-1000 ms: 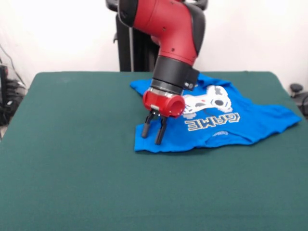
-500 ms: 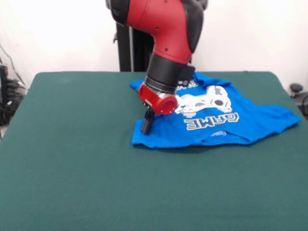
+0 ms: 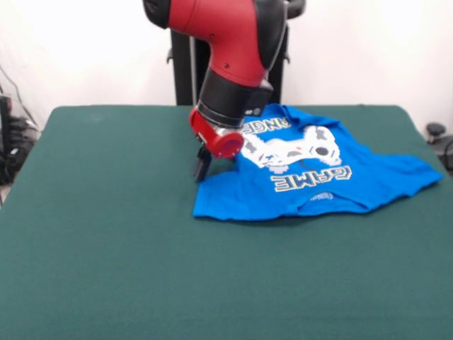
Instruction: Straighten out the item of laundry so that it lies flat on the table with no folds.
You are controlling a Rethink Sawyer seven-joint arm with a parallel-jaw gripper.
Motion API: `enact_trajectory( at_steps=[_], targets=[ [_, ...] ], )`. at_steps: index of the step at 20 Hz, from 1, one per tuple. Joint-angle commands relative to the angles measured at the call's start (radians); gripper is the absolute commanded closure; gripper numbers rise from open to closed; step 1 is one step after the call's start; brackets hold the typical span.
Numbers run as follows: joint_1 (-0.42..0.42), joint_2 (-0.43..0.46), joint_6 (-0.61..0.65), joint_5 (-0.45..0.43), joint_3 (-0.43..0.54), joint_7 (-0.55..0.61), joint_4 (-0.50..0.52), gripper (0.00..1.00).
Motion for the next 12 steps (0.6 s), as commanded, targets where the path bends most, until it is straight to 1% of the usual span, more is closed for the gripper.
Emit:
enact_trajectory(
  at_steps=[1, 2, 4, 5, 8, 9, 11, 12],
  targets=[
    [-0.024, 0.050, 0.052, -0.085, 0.136, -0.151, -0.067, 1.00],
    [-0.033, 0.059, 0.021, -0.100, 0.142, -0.146, -0.073, 1.00],
    [-0.083, 0.078, -0.058, -0.130, 0.206, -0.133, -0.073, 1.00],
    [-0.083, 0.074, -0.073, -0.131, 0.211, -0.117, -0.070, 1.00],
    [-0.087, 0.041, -0.035, -0.155, 0.224, -0.124, -0.060, 1.00],
    [-0.083, 0.038, -0.043, -0.177, 0.224, -0.104, -0.064, 0.00],
    [-0.065, 0.035, -0.042, -0.172, 0.207, -0.091, -0.066, 0.00],
    [-0.046, 0.006, -0.018, -0.169, 0.190, -0.085, -0.057, 0.00]
  ],
)
